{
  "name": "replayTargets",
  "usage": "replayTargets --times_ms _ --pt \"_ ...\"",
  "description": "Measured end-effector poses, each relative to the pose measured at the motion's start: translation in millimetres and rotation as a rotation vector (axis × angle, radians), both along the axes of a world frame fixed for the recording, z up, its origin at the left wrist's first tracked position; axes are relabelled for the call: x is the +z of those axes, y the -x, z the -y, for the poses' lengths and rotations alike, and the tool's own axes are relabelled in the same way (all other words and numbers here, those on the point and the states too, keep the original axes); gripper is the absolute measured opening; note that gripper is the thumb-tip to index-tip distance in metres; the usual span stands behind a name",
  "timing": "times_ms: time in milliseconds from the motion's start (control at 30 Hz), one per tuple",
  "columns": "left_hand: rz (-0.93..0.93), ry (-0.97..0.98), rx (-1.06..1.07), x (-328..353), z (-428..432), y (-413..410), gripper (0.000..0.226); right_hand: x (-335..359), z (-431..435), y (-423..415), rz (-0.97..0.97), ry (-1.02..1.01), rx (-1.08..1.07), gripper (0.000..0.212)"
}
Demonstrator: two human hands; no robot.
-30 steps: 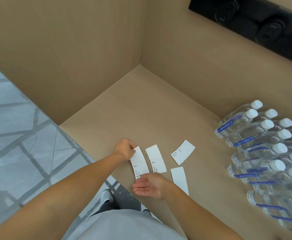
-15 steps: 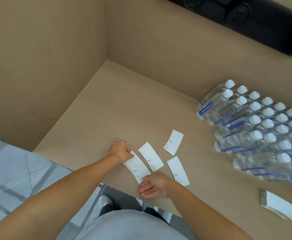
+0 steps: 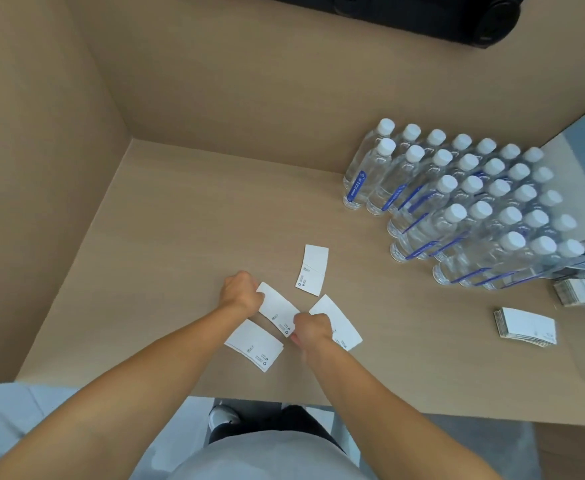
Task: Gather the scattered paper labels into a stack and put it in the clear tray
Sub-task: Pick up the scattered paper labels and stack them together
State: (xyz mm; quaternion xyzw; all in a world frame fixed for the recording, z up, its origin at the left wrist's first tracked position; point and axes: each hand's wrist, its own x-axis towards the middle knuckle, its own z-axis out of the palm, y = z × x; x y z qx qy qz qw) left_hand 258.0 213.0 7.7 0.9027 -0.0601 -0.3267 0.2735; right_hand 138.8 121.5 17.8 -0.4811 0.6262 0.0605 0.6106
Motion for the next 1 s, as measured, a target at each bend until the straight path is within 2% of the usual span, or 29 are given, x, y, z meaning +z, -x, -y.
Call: replayTargets --times_ms 233,367,400,467,567,667,767,833,900,1000 --pt "0.018 0.074 0.125 16.2 -4.7 -9.3 0.017 4.3 16.1 -7.1 0.015 -0.039 -0.001 0.017" --pt "0.023 0.143 0.11 26.5 -17.6 -17.3 0.015 17.3 10.1 -6.2 0.053 0.071 0.076 0.01" --pt "0.004 0.161 0.096 29.1 -21.7 -18.3 0.018 20.2 5.7 -2.8 0.035 0.122 0.111 0.015" --pt "-0.061 0.211 0.054 32.1 -32.0 -18.3 0.029 23.4 -6.7 5.6 0.006 0.212 0.218 0.038" --pt "-0.137 0.263 -0.034 30.9 -50.6 -18.4 0.039 23.8 -28.0 18.0 -0.005 0.312 0.339 0.05" --pt "-0.112 0.234 -0.213 29.6 -69.8 -19.1 0.04 23.5 -46.5 24.8 -0.032 0.435 0.399 0.048" --pt "-0.119 0.222 -0.326 28.2 -81.4 -17.0 0.063 27.3 -58.8 28.8 -0.063 0.544 0.465 0.034" --pt "-0.126 0.202 -0.384 27.6 -84.9 -16.8 0.071 27.9 -63.7 31.4 -0.09 0.612 0.54 0.048" --pt "-0.1 0.186 -0.468 27.6 -88.5 -17.8 0.066 26.8 -67.1 34.9 -0.113 0.677 0.604 0.052" --pt "0.012 0.152 -0.641 26.8 -93.7 -19.8 0.03 23.6 -72.2 35.3 -0.119 0.706 0.661 0.046"
